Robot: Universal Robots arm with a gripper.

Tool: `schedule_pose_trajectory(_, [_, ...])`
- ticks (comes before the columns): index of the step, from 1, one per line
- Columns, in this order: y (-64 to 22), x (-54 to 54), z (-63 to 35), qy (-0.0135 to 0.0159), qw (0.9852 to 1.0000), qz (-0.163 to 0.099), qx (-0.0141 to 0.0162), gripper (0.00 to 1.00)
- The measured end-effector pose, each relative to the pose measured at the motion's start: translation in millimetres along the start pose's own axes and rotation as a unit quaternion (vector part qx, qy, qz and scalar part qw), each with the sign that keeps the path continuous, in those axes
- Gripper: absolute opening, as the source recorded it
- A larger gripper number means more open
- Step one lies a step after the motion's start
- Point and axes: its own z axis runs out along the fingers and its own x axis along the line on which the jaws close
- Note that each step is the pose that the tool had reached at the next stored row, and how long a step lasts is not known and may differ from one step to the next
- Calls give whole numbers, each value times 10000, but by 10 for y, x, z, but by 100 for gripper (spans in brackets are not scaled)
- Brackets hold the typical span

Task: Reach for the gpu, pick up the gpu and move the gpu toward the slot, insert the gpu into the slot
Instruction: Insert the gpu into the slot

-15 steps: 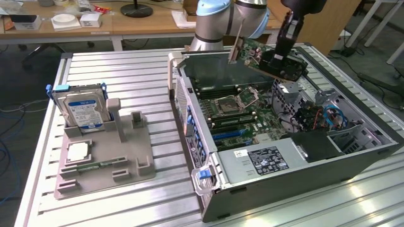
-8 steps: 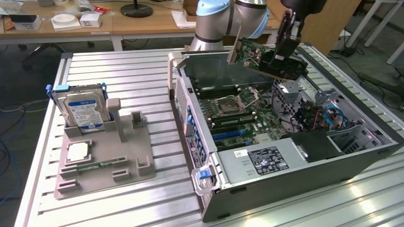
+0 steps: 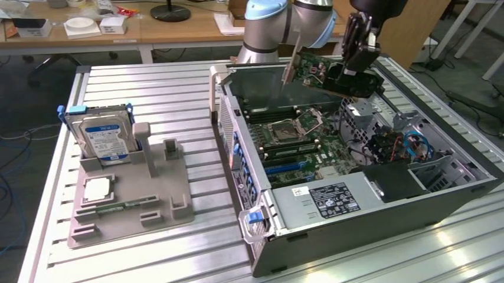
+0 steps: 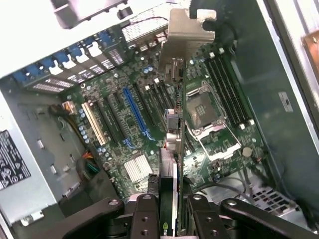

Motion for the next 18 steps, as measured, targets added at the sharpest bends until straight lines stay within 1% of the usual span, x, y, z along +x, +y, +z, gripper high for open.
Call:
schedule_pose_trajectory(2, [0, 0, 2, 2, 9998, -179, -3, 27])
schedule_pose_trajectory(5, [0, 0, 9, 4, 9990, -447, -9, 27])
schedule_pose_trajectory(8, [10, 5, 9, 6, 9988, -492, -9, 27])
schedule_pose_trajectory(10, [13, 6, 17, 1, 9987, -503, -11, 27])
schedule_pose_trajectory(13, [15, 7, 29, -20, 9986, -521, 9, 27])
schedule_pose_trajectory(14, [14, 7, 30, -22, 9986, -537, 16, 27])
schedule_pose_trajectory(16, [14, 7, 35, -27, 9982, -594, 21, 27])
schedule_pose_trajectory(18, [14, 7, 39, -27, 9974, -716, 18, 27])
